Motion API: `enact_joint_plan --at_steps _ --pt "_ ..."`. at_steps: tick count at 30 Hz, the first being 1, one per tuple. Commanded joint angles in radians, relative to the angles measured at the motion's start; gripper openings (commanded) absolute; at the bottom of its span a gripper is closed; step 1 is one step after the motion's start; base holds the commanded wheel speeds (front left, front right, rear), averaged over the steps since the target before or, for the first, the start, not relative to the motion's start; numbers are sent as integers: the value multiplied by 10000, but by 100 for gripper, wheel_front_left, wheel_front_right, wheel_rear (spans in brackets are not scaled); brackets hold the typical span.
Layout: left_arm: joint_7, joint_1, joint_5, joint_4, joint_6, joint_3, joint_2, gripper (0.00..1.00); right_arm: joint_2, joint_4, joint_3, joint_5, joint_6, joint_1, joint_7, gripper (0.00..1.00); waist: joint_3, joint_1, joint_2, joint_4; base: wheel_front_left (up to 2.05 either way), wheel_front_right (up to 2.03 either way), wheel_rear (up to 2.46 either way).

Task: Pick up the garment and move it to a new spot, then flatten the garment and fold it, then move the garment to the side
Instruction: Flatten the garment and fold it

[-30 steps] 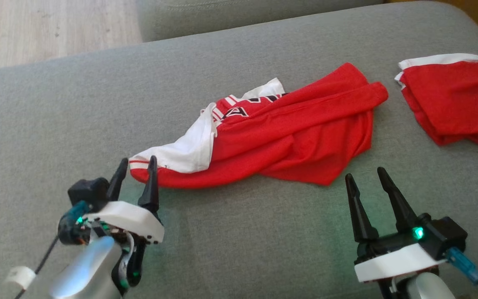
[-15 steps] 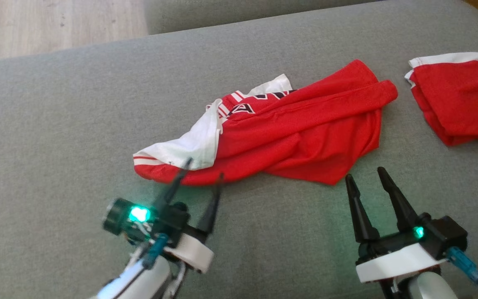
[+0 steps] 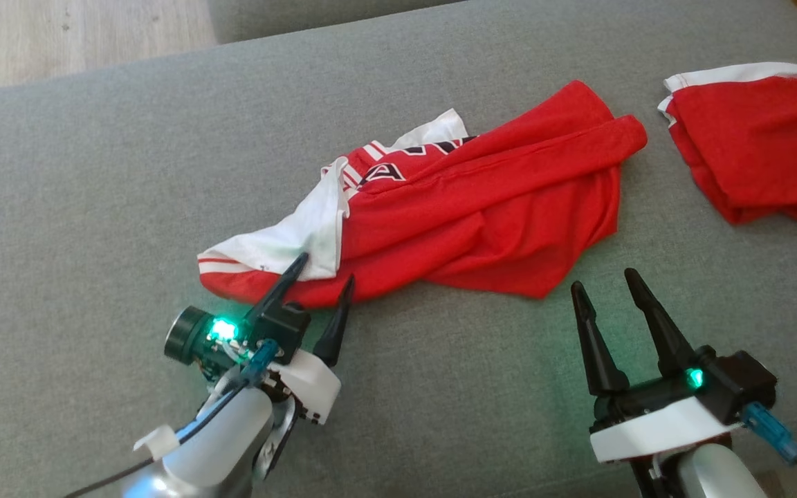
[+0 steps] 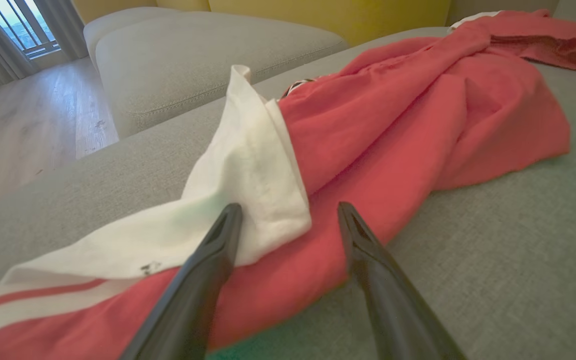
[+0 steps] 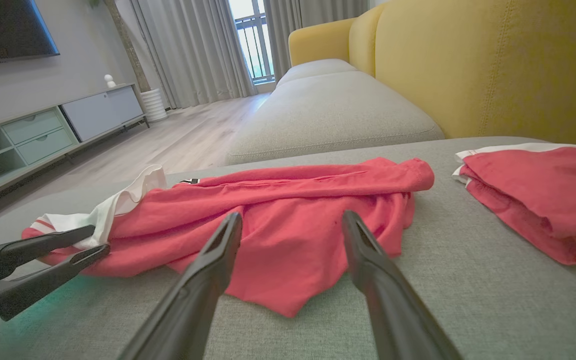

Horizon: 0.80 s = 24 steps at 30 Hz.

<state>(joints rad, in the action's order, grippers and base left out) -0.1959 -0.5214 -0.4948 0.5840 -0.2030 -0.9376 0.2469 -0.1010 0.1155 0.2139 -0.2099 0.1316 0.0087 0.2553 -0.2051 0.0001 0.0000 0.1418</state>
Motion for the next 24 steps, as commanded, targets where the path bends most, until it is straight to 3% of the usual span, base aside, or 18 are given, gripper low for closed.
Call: enact_joint_plan --at_steps 1,9,10,11,13,15,16,24 --pt "-96 -465 -74 -85 1 367 103 100 -70 -298 157 36 -9 -282 65 100 -20 -1 0 0 0 0 0" --pt "-322 -739 -94 736 198 341 -124 98 -72 -275 143 40 -9 -266 65 100 50 -1 0 -73 0 0 0" --pt "-364 -744 -89 772 216 338 -150 81 -79 -267 145 40 -9 -255 65 100 83 -1 0 -87 0 0 0" --pt "-397 -735 -94 798 240 335 -180 54 -86 -260 143 39 -9 -240 65 100 121 -1 0 -106 0 0 0" --pt "-474 -710 -74 774 257 339 -217 36 -95 -250 141 36 -9 -212 65 100 190 -1 0 -137 0 0 0" --pt "-537 -672 -31 672 312 321 -233 5 -101 -240 152 40 -9 -180 65 100 256 -1 0 -169 0 0 0" --pt "-566 -640 -14 570 353 322 -238 0 -103 -236 160 42 -9 -162 65 100 290 -1 0 -182 0 0 0" --pt "-642 -252 93 -469 236 507 23 0 -131 -237 170 38 -9 -16 65 100 462 -1 0 -298 0 0 0"
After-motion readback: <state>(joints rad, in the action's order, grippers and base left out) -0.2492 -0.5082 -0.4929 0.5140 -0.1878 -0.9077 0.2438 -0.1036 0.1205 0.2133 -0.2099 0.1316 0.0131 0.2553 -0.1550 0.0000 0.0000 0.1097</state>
